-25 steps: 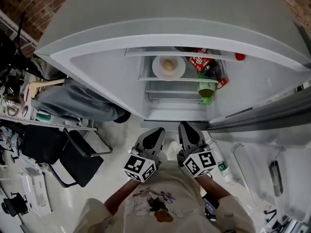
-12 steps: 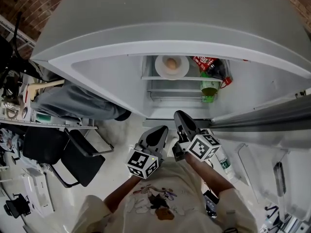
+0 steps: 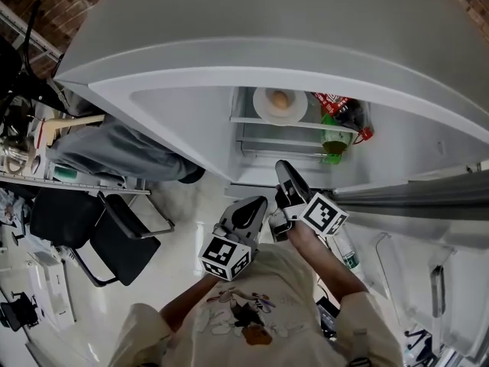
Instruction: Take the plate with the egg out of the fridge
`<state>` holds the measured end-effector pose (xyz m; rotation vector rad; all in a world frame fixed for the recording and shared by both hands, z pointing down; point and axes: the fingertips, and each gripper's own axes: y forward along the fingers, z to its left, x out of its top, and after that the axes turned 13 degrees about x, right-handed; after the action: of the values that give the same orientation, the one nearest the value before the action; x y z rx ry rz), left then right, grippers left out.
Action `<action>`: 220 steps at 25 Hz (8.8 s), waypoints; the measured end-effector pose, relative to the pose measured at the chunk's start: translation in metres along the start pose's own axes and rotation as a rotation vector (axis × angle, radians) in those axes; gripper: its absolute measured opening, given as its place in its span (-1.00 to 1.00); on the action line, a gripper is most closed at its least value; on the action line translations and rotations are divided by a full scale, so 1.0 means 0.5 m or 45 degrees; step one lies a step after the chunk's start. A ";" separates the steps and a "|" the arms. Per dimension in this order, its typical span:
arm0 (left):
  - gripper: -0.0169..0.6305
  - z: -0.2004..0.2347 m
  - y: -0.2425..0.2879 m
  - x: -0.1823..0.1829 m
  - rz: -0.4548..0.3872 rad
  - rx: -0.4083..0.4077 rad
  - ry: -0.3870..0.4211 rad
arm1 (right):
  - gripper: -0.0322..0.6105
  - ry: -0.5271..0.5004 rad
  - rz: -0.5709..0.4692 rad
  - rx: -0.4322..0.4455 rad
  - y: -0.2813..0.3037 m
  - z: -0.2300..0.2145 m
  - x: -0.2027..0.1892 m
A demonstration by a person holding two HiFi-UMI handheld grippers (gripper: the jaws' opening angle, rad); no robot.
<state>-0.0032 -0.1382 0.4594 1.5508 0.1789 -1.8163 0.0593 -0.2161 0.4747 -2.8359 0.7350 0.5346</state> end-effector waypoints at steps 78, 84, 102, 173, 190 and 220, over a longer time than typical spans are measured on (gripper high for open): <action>-0.92 0.053 0.002 0.001 -0.019 0.094 -0.050 | -0.85 0.601 -0.245 -0.155 0.131 -0.108 0.063; -0.92 0.050 0.002 -0.001 -0.015 0.091 -0.047 | -0.85 0.603 -0.234 -0.134 0.126 -0.117 0.051; -0.92 0.053 -0.007 -0.001 -0.018 0.113 -0.049 | -0.82 0.645 -0.322 -0.098 0.146 -0.140 0.078; -0.92 0.076 0.021 0.054 -0.058 0.119 -0.044 | -0.84 0.325 -0.069 0.021 -0.056 -0.005 0.034; -0.92 0.062 0.008 0.040 -0.032 0.115 -0.044 | -0.84 0.363 -0.101 0.029 -0.131 0.020 0.015; -0.92 0.037 -0.008 0.037 -0.011 0.078 -0.035 | -0.84 0.509 -0.145 0.032 -0.189 0.023 -0.019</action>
<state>-0.0206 -0.1533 0.4462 1.5683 0.1181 -1.8650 0.0951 -0.1272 0.4742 -2.9698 0.6251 -0.0643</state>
